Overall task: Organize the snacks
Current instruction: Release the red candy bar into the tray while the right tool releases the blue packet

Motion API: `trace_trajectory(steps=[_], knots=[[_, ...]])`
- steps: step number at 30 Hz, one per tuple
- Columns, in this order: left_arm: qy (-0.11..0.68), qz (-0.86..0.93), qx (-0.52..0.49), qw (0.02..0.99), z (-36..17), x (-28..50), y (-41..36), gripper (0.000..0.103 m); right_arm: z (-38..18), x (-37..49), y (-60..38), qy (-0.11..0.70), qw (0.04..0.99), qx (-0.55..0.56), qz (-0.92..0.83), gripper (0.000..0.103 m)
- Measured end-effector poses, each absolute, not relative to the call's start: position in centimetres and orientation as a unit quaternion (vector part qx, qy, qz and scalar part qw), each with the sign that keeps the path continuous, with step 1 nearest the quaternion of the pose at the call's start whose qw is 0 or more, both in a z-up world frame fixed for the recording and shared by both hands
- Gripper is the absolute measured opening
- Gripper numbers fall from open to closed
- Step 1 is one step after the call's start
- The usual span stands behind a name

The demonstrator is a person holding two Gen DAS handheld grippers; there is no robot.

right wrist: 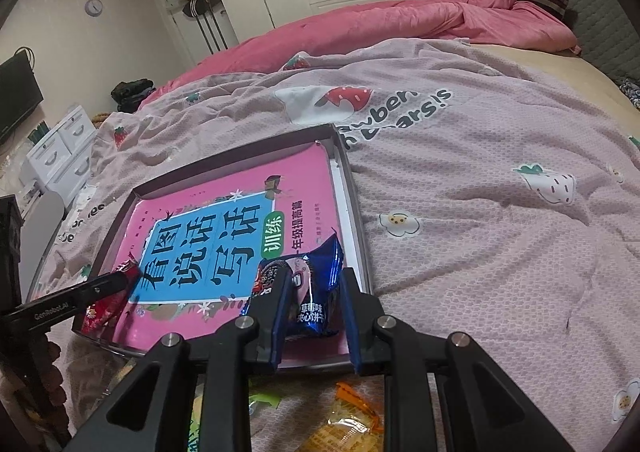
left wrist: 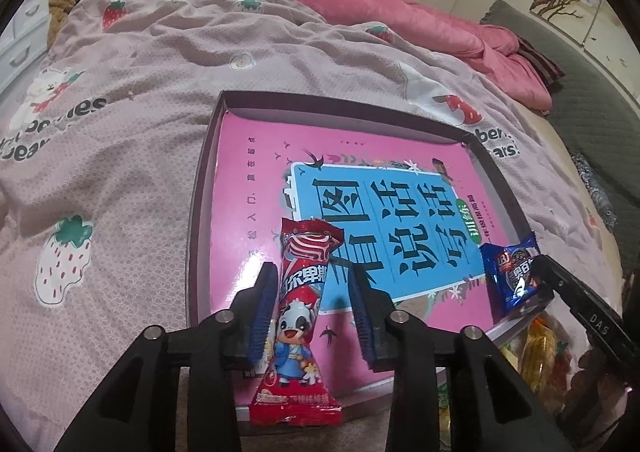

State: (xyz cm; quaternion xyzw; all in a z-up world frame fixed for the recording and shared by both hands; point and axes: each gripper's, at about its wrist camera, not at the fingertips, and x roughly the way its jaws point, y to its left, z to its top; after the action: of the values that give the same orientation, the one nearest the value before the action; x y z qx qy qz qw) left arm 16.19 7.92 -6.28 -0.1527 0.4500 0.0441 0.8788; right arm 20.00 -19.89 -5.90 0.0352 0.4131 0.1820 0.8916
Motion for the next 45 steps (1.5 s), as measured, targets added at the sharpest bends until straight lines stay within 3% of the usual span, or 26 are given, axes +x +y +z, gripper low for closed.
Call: trace_trajectory(steps=[11,20,26,45], knots=[[0.438,0.042,-0.151,0.885,-4.4,15.5,7.6,0.051,-5.3,19.9,-20.3,0.406,0.895,0.039,0.18,0.026],[0.426,0.042,-0.151,0.891,-2.6,14.2,7.4,0.055,-4.1,19.3,-20.3,0.389,0.898,0.049,0.201,0.038],[0.42,0.042,-0.145,0.895,-1.7,13.3,7.2,0.063,-3.2,18.7,-19.9,0.374,0.901,0.046,0.215,0.047],[0.412,0.039,-0.126,0.902,0.2,11.0,6.8,0.069,-0.5,16.0,-19.8,0.325,0.916,0.011,0.234,0.06]])
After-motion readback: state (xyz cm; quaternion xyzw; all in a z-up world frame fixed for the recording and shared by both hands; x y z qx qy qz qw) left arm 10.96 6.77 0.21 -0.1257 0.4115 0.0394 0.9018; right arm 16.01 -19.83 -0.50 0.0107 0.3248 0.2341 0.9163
